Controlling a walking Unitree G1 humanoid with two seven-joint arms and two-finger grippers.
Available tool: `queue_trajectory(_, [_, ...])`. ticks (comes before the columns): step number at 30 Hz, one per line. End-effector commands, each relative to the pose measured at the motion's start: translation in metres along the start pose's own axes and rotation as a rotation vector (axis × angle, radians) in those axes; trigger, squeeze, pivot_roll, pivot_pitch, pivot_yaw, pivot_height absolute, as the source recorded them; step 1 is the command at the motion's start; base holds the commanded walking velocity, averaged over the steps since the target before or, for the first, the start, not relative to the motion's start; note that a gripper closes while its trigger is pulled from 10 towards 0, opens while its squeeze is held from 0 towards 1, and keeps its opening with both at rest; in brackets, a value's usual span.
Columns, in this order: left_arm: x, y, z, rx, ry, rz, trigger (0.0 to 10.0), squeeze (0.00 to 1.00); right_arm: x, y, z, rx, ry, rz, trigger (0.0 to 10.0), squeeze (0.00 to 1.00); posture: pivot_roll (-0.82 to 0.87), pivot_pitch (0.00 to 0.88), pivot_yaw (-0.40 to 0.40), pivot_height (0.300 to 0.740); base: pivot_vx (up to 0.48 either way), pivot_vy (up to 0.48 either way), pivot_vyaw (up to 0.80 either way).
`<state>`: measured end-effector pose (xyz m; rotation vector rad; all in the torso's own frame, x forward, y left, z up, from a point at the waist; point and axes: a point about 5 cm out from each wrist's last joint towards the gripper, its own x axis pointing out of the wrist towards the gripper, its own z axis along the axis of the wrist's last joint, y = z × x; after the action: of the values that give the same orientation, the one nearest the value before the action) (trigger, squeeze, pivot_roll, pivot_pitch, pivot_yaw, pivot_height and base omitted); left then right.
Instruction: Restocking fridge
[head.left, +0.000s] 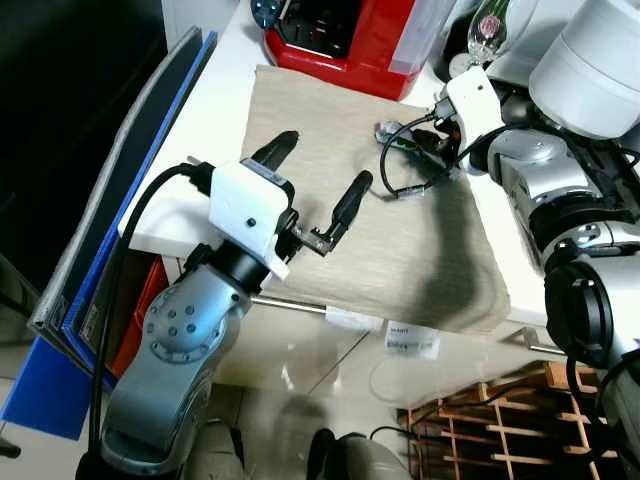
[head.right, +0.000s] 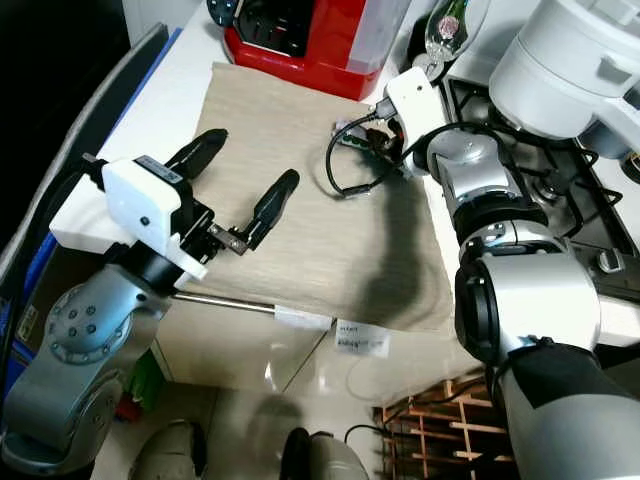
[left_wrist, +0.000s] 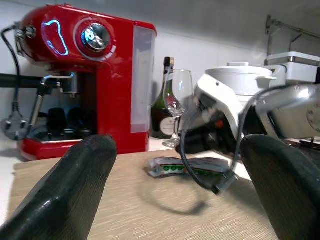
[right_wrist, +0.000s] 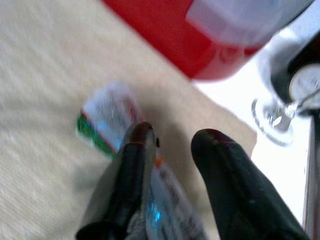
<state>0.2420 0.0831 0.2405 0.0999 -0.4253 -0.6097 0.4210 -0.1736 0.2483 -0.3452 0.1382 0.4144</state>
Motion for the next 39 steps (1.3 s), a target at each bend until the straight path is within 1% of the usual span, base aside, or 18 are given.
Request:
queue_trajectory(1, [0.003, -0.004, 0.003, -0.012, -0.024, -0.036, 10.0, 0.0, -0.007, -0.013, 0.009, 0.01, -0.043, -0.017, 0.0, 0.0, 0.15, 0.127, -0.174, 0.74, 0.0, 0.0, 0.0])
queue_trajectory(4, [0.007, -0.002, 0.001, -0.009, -0.026, -0.039, 10.0, 0.0, -0.01, -0.02, 0.02, 0.006, -0.092, -0.029, 0.0, 0.0, 0.14, 0.107, -0.171, 0.74, 0.0, 0.0, 0.0])
queue_trajectory(6, [0.01, -0.002, -0.001, -0.004, -0.029, -0.041, 10.0, 0.0, -0.014, -0.03, 0.028, -0.035, -0.12, -0.133, 0.0, 0.0, 0.13, 0.091, -0.169, 0.74, 0.0, 0.0, 0.0])
queue_trajectory(7, [0.01, -0.002, -0.001, -0.004, -0.029, -0.041, 10.0, 0.0, -0.014, -0.03, 0.028, -0.035, -0.12, -0.133, 0.0, 0.0, 0.13, 0.091, -0.169, 0.74, 0.0, 0.0, 0.0])
queue_trajectory(8, [0.013, 0.001, -0.006, 0.024, -0.01, -0.009, 10.0, 0.0, -0.02, -0.043, 0.033, -0.068, -0.148, -0.279, 0.0, 0.0, 0.13, 0.081, -0.166, 0.74, 0.0, 0.0, 0.0])
queue_trajectory(9, [0.014, 0.004, -0.009, 0.039, 0.003, 0.01, 10.0, 0.0, -0.023, -0.046, 0.034, -0.043, -0.174, -0.319, 4.3, 0.0, 0.12, 0.066, -0.161, 0.74, 0.0, 0.0, 0.0])
queue_trajectory(10, [0.014, 0.004, -0.009, 0.039, 0.003, 0.01, 10.0, 0.0, -0.023, -0.046, 0.034, -0.043, -0.174, -0.319, 4.3, 0.0, 0.12, 0.066, -0.161, 0.74, 0.0, 0.0, 0.0])
queue_trajectory(11, [0.015, 0.008, -0.013, 0.053, 0.023, 0.042, 10.0, 0.0, -0.027, -0.051, 0.034, -0.052, -0.213, -0.397, 10.0, 1.0, 0.11, 0.053, -0.153, 0.74, 0.0, 0.0, 0.0])
queue_trajectory(16, [0.017, 0.016, -0.018, 0.091, 0.05, 0.087, 10.0, 0.0, -0.036, -0.056, 0.024, -0.101, -0.318, -0.541, 10.0, 1.0, 0.11, 0.031, -0.136, 0.74, 0.0, 0.0, 0.0])
queue_trajectory(19, [0.018, 0.023, -0.022, 0.088, 0.06, 0.122, 10.0, 0.0, -0.038, -0.053, 0.009, -0.059, -0.343, -0.587, 10.0, 1.0, 0.09, 0.01, -0.123, 0.74, 0.0, 0.0, 0.0])
queue_trajectory(21, [0.02, 0.037, -0.03, 0.087, 0.098, 0.217, 10.0, 0.0, -0.041, -0.042, -0.018, 0.012, -0.364, -0.664, 10.0, 1.0, 0.08, 0.0, -0.111, 0.74, 0.0, 0.0, 0.0])
queue_trajectory(25, [0.019, 0.048, -0.038, 0.069, 0.135, 0.288, 10.0, 0.0, -0.048, -0.032, -0.032, 0.052, -0.403, -0.711, 10.0, 1.0, 0.06, 0.0, -0.095, 0.74, 0.0, 0.0, 0.0])
queue_trajectory(28, [0.019, 0.055, -0.044, 0.089, 0.169, 0.334, 10.0, 0.0, -0.06, -0.021, -0.044, 0.076, -0.458, -0.757, 10.0, 1.0, 0.04, 0.0, -0.086, 0.74, 0.0, 0.0, 0.0])
queue_trajectory(29, [0.02, 0.057, -0.05, 0.09, 0.189, 0.345, 10.0, 0.0, -0.067, -0.011, -0.055, 0.095, -0.47, -0.777, 10.0, 1.0, 0.01, 0.0, -0.067, 0.74, 0.0, 0.0, 0.0])
queue_trajectory(32, [0.023, 0.057, -0.053, 0.065, 0.188, 0.35, 10.0, 0.0, -0.07, 0.005, -0.067, 0.132, -0.449, -0.762, 10.0, 1.0, -0.01, 0.0, -0.05, 0.74, 0.0, 0.0, 0.0])
queue_trajectory(33, [0.023, 0.057, -0.053, 0.065, 0.188, 0.35, 10.0, 0.0, -0.07, 0.005, -0.067, 0.132, -0.449, -0.762, 10.0, 1.0, -0.01, 0.0, -0.05, 0.74, 0.0, 0.0, 0.0])
queue_trajectory(36, [0.029, 0.055, -0.056, 0.055, 0.187, 0.339, 10.0, 0.0, -0.072, 0.026, -0.07, 0.14, -0.451, -0.707, 10.0, 1.0, -0.03, 0.0, -0.038, 0.74, 0.0, 0.0, 0.0])
queue_trajectory(39, [0.03, 0.057, -0.059, 0.045, 0.205, 0.359, 10.0, 0.0, -0.069, 0.031, -0.071, 0.179, -0.437, -0.673, 10.0, 1.0, -0.03, 0.0, -0.032, 0.74, 0.0, 0.0, 0.0])
